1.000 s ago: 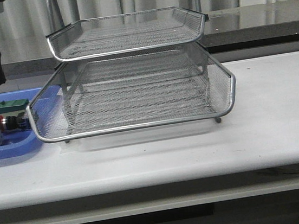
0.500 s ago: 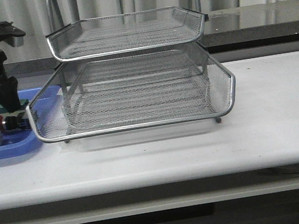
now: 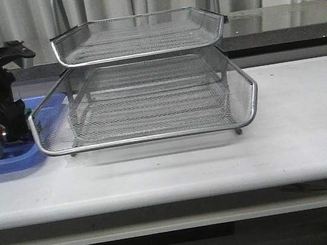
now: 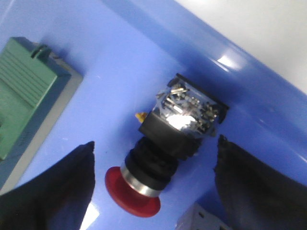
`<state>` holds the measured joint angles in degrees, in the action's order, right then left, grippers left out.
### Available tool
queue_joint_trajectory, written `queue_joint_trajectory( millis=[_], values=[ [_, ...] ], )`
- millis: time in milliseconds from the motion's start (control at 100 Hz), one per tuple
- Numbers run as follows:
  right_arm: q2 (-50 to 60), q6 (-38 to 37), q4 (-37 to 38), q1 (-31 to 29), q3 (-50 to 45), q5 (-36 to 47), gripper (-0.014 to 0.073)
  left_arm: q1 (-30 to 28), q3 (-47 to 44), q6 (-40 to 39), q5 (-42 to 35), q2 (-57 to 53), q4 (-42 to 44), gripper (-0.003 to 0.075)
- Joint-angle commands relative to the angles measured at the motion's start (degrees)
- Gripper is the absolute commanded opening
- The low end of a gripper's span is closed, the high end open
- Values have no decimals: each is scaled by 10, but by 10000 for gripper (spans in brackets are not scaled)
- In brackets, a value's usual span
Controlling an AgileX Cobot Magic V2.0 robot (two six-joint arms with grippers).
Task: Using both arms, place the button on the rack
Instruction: 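Lower the left gripper onto the red push button and grasp it, then lift the red push button out of the blue tray with the left gripper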
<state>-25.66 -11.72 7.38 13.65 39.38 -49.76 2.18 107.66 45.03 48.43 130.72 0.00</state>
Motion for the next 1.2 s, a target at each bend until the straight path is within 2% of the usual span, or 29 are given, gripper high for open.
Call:
queue_joint_trajectory(
  millis=[0,420,530,650,840,960,1100,1190],
  values=[
    [-3,0,12,1,13,41,-69,3,26,0,-16,-27,-10,508],
    [-3,0,12,1,13,41,-69,3,31,14,-14,-2,-28,507],
    [-3,0,12,1,13,41,-69,3,31,14,-12,-2,-28,483],
    [-3,0,12,1,13,41,-69,3,31,14,-9,-2,-28,405],
    [-3,0,12,1,13,41,-69,3,31,14,-8,-2,-25,197],
    [-3,0,12,1,13,41,-69,3,34,14,-3,-9,-25,99],
    [-3,0,12,1,13,41,-69,3,62,10,30,-20,-25,41],
    [-3,0,12,1,13,41,-69,2,84,6,56,-31,-25,39]
  ],
)
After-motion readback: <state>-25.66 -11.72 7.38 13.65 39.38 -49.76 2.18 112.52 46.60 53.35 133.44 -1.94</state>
